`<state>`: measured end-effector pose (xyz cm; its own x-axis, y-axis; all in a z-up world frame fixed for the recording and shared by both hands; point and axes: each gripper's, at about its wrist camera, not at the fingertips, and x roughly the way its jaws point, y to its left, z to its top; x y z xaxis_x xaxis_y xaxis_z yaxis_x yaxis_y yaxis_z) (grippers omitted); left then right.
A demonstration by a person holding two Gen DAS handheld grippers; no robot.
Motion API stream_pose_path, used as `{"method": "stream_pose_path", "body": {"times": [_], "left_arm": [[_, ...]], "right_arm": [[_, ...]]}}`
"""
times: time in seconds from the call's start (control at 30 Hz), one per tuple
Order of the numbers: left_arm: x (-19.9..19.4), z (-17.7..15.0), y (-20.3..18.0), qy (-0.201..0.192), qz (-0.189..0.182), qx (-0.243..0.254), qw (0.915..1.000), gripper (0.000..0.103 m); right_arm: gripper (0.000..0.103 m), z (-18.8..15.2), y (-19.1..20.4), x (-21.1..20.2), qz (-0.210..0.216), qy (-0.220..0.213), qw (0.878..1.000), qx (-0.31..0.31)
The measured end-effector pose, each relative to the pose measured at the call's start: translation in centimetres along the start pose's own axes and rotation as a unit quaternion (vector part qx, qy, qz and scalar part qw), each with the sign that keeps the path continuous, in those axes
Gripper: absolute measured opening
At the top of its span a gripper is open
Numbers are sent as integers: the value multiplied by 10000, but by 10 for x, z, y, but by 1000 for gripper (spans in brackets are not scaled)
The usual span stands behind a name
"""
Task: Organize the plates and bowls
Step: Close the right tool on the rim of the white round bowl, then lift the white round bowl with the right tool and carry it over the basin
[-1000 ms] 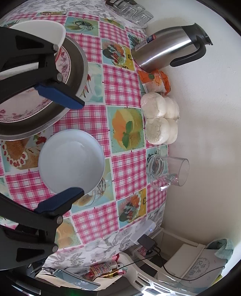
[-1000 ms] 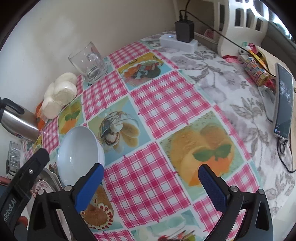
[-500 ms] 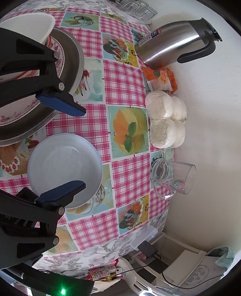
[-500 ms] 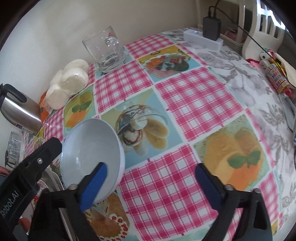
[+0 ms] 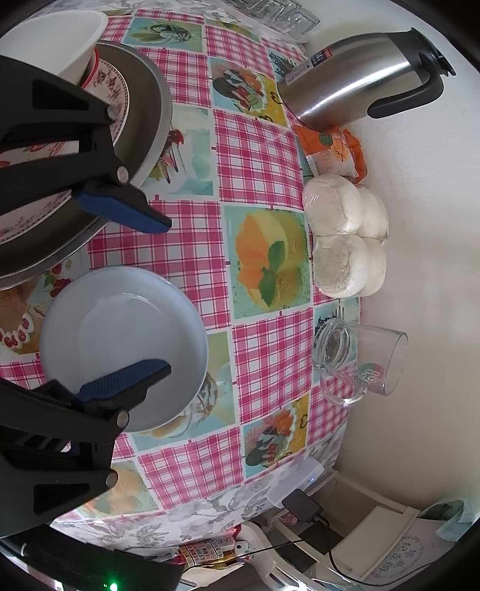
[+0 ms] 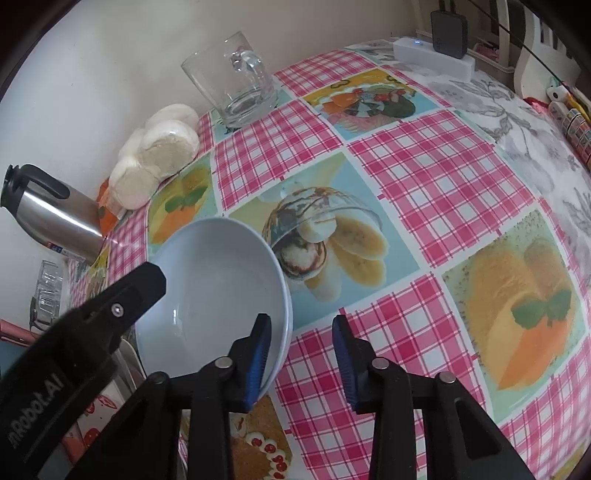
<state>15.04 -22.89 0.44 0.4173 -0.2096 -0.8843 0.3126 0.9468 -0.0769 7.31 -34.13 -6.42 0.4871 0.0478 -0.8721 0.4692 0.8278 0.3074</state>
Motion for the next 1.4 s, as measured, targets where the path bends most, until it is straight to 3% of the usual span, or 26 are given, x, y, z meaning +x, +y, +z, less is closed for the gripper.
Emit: {"method": "stream_pose_path", "body": {"times": [0.13,0.2,0.33,0.43,0.5,0.57,0.67,0.77,0.97,1.17,1.4], "left_arm": [[8,-3,-1,103,-4,-20,9999,56],[11,-4,-1,151,-15,-32,9999,48],[18,-6,0,230,94,-44,9997,42],[22,-7,1,300,-25,-93,9995,28],[22,-7,2,296,-45,-96,9995,17],[22,-6,4,314,-229,-180,9991,13],[21,-7,6,341,-365,-272,9984,13],[11,-4,6,245,-449,-310,9982,13],[-39,7,12,-291,-524,-313,9977,13],[-94,6,41,-676,-567,-490,9949,13],[-129,-10,89,-798,-542,-888,9914,13]], "right_arm": [[34,0,-4,-1,18,15,10000,66],[34,0,-6,1,41,54,9999,112],[34,0,-10,2,130,64,9997,177],[34,-1,-10,1,124,47,9998,152],[29,-2,-10,1,159,51,9997,159],[14,-2,-11,1,258,78,9995,193],[14,-1,-8,-3,147,32,9998,135],[14,1,-12,-7,312,22,9991,293],[15,6,5,-49,446,-326,9984,135],[15,3,31,-93,863,-700,9938,-58],[16,-19,75,-114,1071,-634,9913,-419]]}}
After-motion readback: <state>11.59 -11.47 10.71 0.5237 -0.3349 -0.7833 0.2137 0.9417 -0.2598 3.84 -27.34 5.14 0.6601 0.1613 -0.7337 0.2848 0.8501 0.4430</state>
